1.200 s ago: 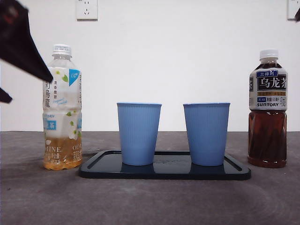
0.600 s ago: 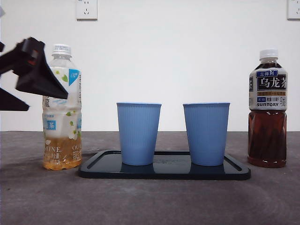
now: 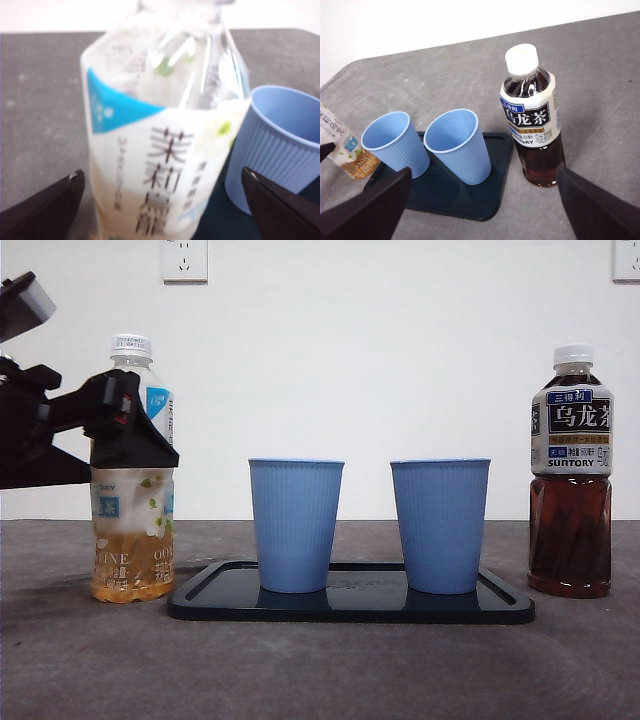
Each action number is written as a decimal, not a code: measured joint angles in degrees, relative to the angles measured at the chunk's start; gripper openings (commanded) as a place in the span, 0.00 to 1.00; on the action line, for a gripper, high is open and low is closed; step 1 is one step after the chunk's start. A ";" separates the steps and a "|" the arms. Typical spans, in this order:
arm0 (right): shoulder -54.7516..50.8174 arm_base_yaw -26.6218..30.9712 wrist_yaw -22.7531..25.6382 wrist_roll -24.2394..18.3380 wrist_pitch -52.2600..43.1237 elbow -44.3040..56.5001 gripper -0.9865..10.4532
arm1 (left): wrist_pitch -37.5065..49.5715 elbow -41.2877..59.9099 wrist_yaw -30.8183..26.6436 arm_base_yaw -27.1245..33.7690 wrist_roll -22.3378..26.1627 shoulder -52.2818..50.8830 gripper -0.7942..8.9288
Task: Pour the drink into the cup
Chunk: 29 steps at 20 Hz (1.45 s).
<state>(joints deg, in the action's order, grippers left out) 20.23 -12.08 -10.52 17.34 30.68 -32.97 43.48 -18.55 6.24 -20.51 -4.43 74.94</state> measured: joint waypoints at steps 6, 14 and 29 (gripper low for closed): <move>0.00 0.00 0.02 -0.66 0.00 0.00 0.49 | 4.59 -1.70 -0.33 0.00 0.92 6.36 0.55; 0.00 0.00 0.24 -0.83 0.00 0.00 0.49 | 4.81 -4.87 -0.48 0.02 1.44 9.44 0.36; 0.00 0.00 0.24 -1.01 0.00 0.00 0.49 | 2.89 -5.01 -1.07 -0.02 1.97 8.28 0.30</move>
<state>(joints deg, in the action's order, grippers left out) 20.23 -12.08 -10.28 16.34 30.68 -32.97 46.37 -23.55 5.17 -20.53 -2.46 83.22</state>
